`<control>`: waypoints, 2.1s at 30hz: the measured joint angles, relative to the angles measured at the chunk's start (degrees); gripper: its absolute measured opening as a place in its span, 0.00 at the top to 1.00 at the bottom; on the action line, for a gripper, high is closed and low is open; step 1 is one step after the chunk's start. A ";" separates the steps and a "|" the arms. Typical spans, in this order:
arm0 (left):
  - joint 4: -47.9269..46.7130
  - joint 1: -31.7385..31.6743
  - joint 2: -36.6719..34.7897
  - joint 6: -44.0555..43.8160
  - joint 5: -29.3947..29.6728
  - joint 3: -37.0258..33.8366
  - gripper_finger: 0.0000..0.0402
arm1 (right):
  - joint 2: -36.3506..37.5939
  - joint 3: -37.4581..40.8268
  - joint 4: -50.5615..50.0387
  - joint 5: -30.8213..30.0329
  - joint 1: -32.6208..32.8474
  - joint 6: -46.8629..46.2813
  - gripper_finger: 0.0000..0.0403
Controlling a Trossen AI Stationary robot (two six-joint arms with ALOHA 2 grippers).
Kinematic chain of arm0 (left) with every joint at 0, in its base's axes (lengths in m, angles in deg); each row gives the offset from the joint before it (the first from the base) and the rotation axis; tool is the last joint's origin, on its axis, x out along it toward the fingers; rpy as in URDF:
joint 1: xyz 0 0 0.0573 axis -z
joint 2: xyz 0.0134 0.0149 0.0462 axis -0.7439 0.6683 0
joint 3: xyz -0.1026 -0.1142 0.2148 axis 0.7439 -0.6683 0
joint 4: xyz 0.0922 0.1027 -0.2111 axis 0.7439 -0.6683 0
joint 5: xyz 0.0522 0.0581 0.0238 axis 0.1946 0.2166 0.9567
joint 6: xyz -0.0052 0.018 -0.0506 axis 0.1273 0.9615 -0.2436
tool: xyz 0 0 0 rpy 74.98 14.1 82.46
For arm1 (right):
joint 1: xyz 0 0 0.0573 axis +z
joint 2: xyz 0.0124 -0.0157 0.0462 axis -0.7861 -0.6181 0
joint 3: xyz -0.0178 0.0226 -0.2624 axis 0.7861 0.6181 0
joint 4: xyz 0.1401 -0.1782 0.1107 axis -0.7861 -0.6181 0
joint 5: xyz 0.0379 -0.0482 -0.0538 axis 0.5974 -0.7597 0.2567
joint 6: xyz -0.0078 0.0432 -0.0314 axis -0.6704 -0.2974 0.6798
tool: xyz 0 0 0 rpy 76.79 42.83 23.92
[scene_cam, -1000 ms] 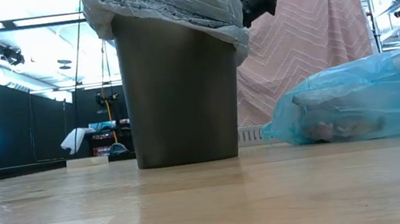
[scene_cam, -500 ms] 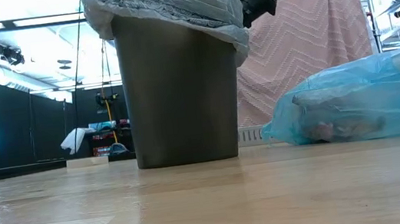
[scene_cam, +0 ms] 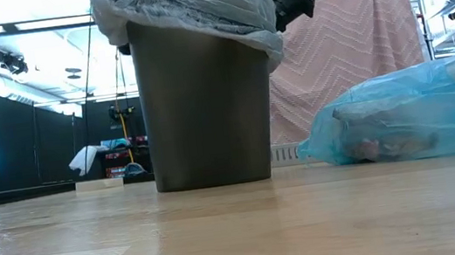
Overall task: Place trash/remove bag and relplace
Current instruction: Insert the new gray trash bag into the bin
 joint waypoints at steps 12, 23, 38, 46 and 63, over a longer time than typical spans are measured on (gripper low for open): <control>0.56 -0.02 -0.15 -0.28 -0.11 2.72 0.92 | -0.02 0.00 -0.02 0.04 0.00 -0.04 0.39; -0.48 -0.13 -0.20 0.16 3.24 7.24 0.97 | 0.06 0.01 -0.32 0.06 0.07 -2.74 0.42; -3.11 -0.13 -0.20 2.95 11.26 7.24 0.98 | 9.24 0.00 -1.51 -2.86 9.54 10.23 0.89; -3.05 -0.13 -0.20 2.95 11.05 7.24 0.98 | 7.46 1.72 -2.24 -11.20 16.04 14.57 0.99; -9.68 -5.10 -0.24 8.72 9.51 7.24 0.98 | 4.38 2.32 -7.76 -14.30 16.94 14.02 1.00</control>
